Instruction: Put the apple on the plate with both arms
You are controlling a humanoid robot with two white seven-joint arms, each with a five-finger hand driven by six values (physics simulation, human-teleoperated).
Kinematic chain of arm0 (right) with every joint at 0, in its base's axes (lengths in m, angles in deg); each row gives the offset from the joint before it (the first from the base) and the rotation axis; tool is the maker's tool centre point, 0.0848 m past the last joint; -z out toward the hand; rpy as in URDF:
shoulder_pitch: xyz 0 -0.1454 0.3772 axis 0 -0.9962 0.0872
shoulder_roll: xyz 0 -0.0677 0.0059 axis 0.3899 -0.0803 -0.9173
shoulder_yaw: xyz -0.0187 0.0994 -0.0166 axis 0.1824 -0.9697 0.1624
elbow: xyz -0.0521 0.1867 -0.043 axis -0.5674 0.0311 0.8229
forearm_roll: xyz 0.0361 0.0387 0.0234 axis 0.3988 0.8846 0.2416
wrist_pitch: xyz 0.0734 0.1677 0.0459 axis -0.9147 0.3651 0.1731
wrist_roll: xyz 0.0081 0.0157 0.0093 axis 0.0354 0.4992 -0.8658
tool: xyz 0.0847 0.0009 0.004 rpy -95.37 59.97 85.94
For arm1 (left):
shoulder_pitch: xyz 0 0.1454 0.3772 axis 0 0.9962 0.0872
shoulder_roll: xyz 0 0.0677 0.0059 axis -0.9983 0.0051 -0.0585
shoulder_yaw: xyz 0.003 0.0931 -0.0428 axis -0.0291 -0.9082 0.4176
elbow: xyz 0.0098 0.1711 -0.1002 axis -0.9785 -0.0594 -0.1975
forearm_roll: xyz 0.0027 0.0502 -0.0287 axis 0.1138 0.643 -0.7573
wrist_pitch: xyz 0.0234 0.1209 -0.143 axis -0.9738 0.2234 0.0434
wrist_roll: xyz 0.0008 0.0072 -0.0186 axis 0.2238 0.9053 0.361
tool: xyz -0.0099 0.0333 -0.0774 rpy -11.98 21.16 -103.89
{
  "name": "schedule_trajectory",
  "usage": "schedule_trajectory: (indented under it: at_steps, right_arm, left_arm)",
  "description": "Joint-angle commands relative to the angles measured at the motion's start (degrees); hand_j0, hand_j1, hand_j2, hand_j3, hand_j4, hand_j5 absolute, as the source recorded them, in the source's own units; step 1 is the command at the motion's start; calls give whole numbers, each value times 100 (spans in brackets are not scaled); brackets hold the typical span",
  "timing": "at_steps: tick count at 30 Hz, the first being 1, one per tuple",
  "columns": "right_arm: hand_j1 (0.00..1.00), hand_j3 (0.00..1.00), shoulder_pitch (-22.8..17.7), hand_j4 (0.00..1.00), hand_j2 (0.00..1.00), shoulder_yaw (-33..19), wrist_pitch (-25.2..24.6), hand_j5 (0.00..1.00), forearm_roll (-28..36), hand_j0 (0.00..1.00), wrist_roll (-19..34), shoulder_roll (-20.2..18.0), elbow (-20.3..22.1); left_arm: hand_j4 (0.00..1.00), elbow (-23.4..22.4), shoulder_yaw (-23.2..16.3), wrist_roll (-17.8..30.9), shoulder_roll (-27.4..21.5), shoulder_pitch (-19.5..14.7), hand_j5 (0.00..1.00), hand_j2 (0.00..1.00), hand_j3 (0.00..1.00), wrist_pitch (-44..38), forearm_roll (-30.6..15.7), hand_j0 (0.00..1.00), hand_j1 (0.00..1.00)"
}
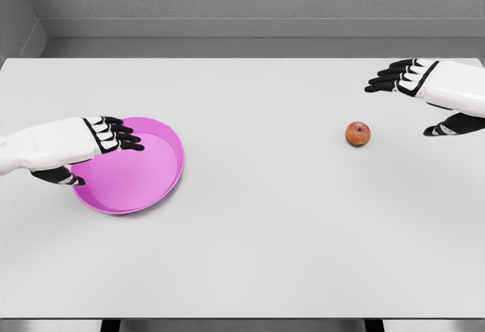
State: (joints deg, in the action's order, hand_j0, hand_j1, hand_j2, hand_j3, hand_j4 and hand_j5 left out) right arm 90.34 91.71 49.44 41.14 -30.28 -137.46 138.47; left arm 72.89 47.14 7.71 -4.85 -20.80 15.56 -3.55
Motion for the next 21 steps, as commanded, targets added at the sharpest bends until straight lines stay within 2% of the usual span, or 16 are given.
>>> schedule_trajectory:
  at_steps: [1, 7, 11, 14, 18, 21]
  right_arm:
    - [100, 100, 0, 100, 100, 3, -17, 100, 34, 100, -2, -18, -2]
    - [100, 100, 62, 100, 100, -14, -17, 100, 60, 100, -2, -27, -29]
    - [100, 100, 44, 100, 100, 21, -17, 100, 77, 100, 33, -18, -213]
    - [100, 100, 53, 100, 100, 504, -17, 100, 165, 100, 86, -18, -328]
    - [100, 100, 88, 100, 100, 697, -17, 100, 385, 100, 88, -27, -328]
    - [100, 100, 290, 100, 100, 1154, -17, 100, 394, 100, 88, -9, -450]
  left_arm:
    - [100, 9, -1, 38, -1, 0, 100, 100, 100, -8, -38, 100, 100]
    - [100, 9, -1, 38, -2, 0, 100, 100, 100, -8, -38, 100, 100]
    - [100, 9, -1, 38, 7, 0, 100, 100, 100, -8, -38, 100, 100]
    - [100, 9, -1, 38, 7, 0, 100, 100, 100, -8, -38, 100, 100]
    - [100, 9, -1, 38, 7, 0, 100, 100, 100, -8, -38, 100, 100]
    - [100, 9, -1, 38, 7, 0, 100, 100, 100, -8, -38, 100, 100]
